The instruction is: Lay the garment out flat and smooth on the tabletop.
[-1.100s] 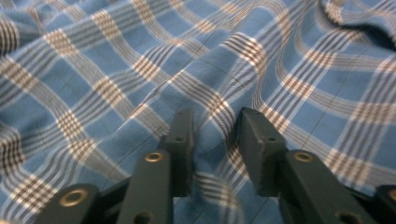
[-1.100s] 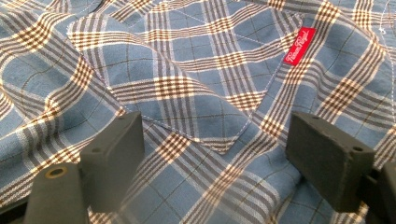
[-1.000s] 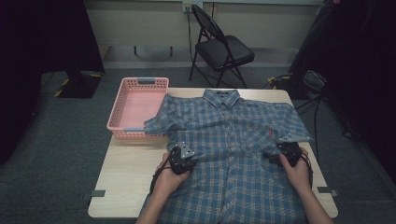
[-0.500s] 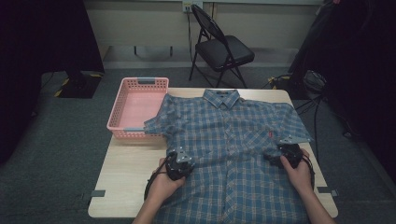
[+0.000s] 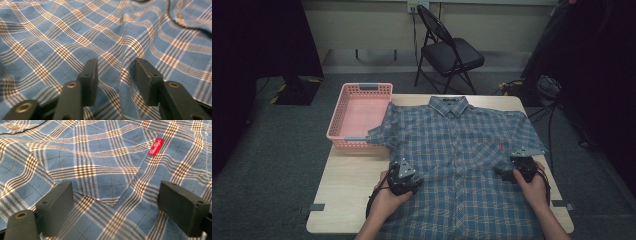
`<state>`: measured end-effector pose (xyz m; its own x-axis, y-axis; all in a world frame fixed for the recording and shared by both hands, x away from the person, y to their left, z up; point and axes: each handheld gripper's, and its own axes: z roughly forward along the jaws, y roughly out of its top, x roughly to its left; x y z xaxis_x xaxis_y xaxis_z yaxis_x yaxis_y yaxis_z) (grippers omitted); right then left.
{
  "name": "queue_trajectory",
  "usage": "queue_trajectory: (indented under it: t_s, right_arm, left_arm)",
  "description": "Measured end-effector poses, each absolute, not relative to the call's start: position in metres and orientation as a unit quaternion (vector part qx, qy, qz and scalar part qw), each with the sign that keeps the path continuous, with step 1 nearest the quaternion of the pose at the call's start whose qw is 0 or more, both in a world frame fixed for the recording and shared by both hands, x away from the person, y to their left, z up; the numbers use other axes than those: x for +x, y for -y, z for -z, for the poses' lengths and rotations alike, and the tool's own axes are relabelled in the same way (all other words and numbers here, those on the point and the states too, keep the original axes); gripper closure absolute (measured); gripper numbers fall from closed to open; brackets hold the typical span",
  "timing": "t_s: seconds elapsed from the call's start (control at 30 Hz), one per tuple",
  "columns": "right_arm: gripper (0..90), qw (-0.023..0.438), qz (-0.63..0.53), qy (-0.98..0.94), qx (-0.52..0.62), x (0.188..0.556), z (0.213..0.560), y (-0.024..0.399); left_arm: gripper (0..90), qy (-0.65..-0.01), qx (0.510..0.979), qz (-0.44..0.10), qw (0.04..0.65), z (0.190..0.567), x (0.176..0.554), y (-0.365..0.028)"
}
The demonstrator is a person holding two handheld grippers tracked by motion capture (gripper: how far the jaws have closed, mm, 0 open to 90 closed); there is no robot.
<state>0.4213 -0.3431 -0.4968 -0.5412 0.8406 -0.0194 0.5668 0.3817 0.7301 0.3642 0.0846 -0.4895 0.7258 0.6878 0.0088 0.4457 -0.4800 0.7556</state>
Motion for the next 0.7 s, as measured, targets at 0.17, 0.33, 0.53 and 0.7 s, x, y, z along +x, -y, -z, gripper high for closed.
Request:
queue_trajectory:
  t_s: [0.17,0.33,0.53,0.7]
  right_arm:
    - [12.2,0.189,-0.348,-0.808,0.436,0.416,0.498,0.349]
    - [11.7,0.187,-0.352,-0.806,0.438,0.404,0.495,0.355]
    - [12.8,0.195,-0.371,-0.777,0.469,0.386,0.485,0.383]
    - [26.6,0.202,-0.358,-0.772,0.484,0.380,0.491,0.393]
  left_arm:
    - [53.9,-0.333,0.851,-0.143,0.380,0.493,0.360,-0.085]
    - [41.0,-0.330,0.853,-0.157,0.372,0.491,0.349,-0.098]
    - [34.6,-0.446,0.779,-0.212,0.388,0.479,0.348,-0.149]
    - [36.3,-0.475,0.773,-0.222,0.358,0.486,0.348,-0.163]
